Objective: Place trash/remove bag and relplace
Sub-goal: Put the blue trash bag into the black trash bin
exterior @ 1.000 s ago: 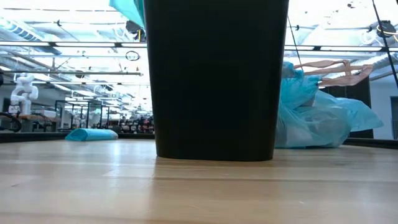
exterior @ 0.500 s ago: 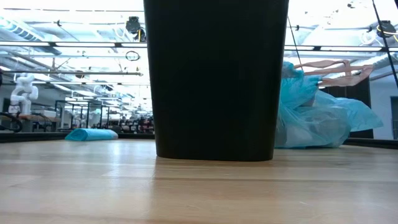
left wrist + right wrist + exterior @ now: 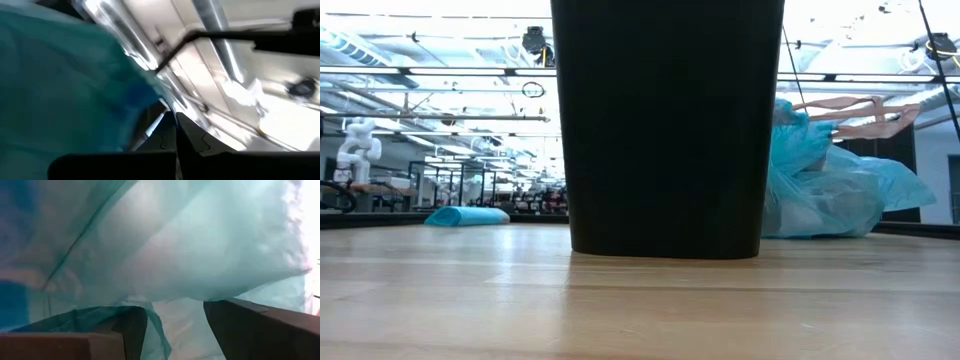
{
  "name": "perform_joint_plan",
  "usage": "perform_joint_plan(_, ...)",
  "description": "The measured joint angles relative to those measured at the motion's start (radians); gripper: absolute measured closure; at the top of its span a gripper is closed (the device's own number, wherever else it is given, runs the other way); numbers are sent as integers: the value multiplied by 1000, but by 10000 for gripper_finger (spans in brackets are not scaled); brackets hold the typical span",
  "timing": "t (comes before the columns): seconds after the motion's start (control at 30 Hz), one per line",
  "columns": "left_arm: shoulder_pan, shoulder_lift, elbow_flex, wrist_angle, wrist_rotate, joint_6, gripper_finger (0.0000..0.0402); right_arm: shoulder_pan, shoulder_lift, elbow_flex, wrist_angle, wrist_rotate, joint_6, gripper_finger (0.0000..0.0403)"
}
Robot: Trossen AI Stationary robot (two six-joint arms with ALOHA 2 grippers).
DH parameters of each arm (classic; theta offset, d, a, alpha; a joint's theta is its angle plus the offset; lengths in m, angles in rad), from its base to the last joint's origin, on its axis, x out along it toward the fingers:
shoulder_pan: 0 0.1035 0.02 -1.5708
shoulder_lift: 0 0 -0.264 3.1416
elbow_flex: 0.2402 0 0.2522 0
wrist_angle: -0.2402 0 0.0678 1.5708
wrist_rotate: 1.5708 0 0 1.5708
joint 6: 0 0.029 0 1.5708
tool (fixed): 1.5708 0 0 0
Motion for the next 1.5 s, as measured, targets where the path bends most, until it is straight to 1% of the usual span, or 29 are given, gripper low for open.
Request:
perform_joint_plan(0.07,-12,12,0,-5,44,-6,402,0,-2,0,0,34,-21,218)
perform_joint_plan(0.2,-24,25,0,-70,53,-6,402,24,-7,0,15,101,-83,218)
perform_joint_plan(0.4,-28,24,0,-181,67,-7,402,61,-9,0,126,93,-254,218)
perform_joint_plan(0.5,-41,35,0,-210,82,-7,402,61,-10,0,170,94,-297,218)
perform_joint_plan(0.57,-49,41,0,-206,83,-8,402,66,-10,0,179,109,-295,219)
perform_joint_plan(0.77,-68,49,0,-158,84,-72,402,114,-13,0,187,230,-297,243)
perform_joint_plan(0.93,-82,49,0,-136,86,-99,402,172,-13,0,186,216,-281,264)
perform_joint_plan(1.03,-96,49,0,-103,87,-150,402,199,-13,0,184,216,-220,270)
perform_joint_plan(1.13,-120,49,0,-92,89,-162,402,217,-13,0,179,225,-155,277)
perform_joint_plan(1.2,-139,49,0,-93,89,-162,402,228,-13,0,163,235,-114,287)
perform_joint_plan(1.27,-164,49,0,-94,87,-162,402,240,-13,0,141,257,-79,305)
perform_joint_plan(1.37,-206,56,0,-93,65,-160,402,261,-13,-1,116,301,-33,346)
perform_joint_plan(1.43,-238,63,0,-94,52,-159,402,280,-13,-1,112,304,-11,377)
perform_joint_plan(1.5,-271,71,0,-97,32,-159,402,299,-13,-1,111,305,8,396)
